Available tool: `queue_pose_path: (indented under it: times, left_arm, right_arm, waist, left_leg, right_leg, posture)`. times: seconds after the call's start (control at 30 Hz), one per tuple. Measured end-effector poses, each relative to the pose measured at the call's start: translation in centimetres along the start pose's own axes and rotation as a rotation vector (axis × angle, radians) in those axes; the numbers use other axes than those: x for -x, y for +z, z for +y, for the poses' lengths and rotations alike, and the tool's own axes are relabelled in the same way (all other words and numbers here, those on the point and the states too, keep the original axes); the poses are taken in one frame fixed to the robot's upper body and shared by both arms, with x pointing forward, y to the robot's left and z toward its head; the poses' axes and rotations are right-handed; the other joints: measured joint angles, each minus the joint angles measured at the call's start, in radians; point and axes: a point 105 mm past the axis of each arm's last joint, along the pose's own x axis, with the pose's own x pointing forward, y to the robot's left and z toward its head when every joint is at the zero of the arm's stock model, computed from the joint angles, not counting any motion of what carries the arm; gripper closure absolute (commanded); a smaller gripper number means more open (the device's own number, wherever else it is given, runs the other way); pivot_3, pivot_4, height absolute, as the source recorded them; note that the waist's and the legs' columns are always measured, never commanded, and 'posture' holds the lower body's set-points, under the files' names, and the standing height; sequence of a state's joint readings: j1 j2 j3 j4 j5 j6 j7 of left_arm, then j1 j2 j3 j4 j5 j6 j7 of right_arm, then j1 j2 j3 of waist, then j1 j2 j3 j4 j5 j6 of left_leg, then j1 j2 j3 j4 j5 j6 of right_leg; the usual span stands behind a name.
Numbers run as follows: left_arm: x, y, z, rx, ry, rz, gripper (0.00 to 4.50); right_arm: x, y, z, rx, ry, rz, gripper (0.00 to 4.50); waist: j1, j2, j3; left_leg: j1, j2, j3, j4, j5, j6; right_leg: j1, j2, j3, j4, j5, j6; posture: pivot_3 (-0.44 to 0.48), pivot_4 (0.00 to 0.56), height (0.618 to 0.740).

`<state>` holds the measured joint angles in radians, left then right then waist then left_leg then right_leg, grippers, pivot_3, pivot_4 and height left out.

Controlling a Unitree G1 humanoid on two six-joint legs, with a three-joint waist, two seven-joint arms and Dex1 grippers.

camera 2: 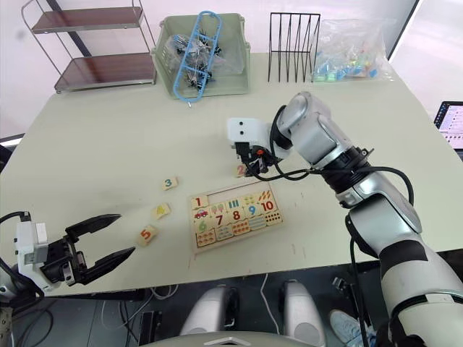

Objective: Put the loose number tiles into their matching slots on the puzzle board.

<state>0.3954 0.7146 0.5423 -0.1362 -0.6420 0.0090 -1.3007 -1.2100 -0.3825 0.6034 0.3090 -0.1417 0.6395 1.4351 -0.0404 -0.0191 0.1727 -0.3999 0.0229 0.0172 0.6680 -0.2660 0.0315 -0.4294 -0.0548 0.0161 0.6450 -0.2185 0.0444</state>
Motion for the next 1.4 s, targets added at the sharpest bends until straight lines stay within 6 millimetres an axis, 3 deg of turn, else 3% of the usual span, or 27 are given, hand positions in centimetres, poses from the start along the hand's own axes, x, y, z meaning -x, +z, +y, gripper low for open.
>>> queue_pose_path:
  times: [0.3, 0.5, 0.67, 1.07, 1.4]
  left_arm:
    - [0.1, -0.1, 0.1, 0.003, 0.016, 0.004, 0.0]
    - [0.2, -0.1, 0.1, 0.003, 0.017, 0.01, 0.0]
    - [0.6, 0.1, 0.2, 0.0, 0.021, 0.023, 0.0]
    - [0.6, 0.5, 0.4, 0.011, 0.018, 0.021, 0.0]
    - [0.6, 0.6, 0.3, 0.022, 0.007, 0.006, 0.0]
  right_arm:
    - [-1.8, -0.1, 1.2, -0.005, 0.074, 0.082, 3.68]
    - [-3.0, 2.4, 1.7, 0.051, 0.09, 0.057, 3.68]
    - [-4.5, 3.2, 2.3, 0.08, 0.108, 0.06, 3.68]
    - [-7.3, 3.7, 2.0, 0.096, 0.119, 0.066, 3.68]
    - [-7.9, 3.2, 1.1, 0.096, 0.094, 0.109, 3.68]
  waist:
    - [-0.001, 0.0, 0.0]
    - [-0.002, 0.0, 0.0]
    - [-0.001, 0.0, 0.0]
    - [-0.003, 0.0, 0.0]
    - [-0.004, 0.0, 0.0]
  left_leg:
    - [0.0, 0.0, 0.0, 0.0, 0.0, 0.0]
    - [-0.001, 0.0, 0.0, -0.001, 0.0, 0.0]
    - [-0.001, 0.0, 0.0, -0.001, 0.0, 0.0]
    - [-0.001, 0.0, 0.0, -0.001, 0.0, 0.0]
    - [-0.001, 0.0, -0.001, -0.001, 0.0, -0.001]
  right_leg:
    - [-0.001, 0.0, 0.0, 0.0, 0.0, 0.0]
    - [-0.002, 0.0, 0.0, 0.0, 0.0, 0.0]
    - [-0.002, -0.002, 0.0, 0.0, 0.0, 0.0]
    - [-0.002, -0.001, 0.0, 0.001, 0.0, 0.0]
    - [-0.002, -0.002, -0.001, 0.001, 0.0, -0.001]
  posture:
    - [0.0, 0.15, 0.74]
    - [0.0, 0.15, 0.74]
    - [0.0, 0.15, 0.74]
    - [0.0, 0.15, 0.74]
    - [0.0, 0.15, 0.74]
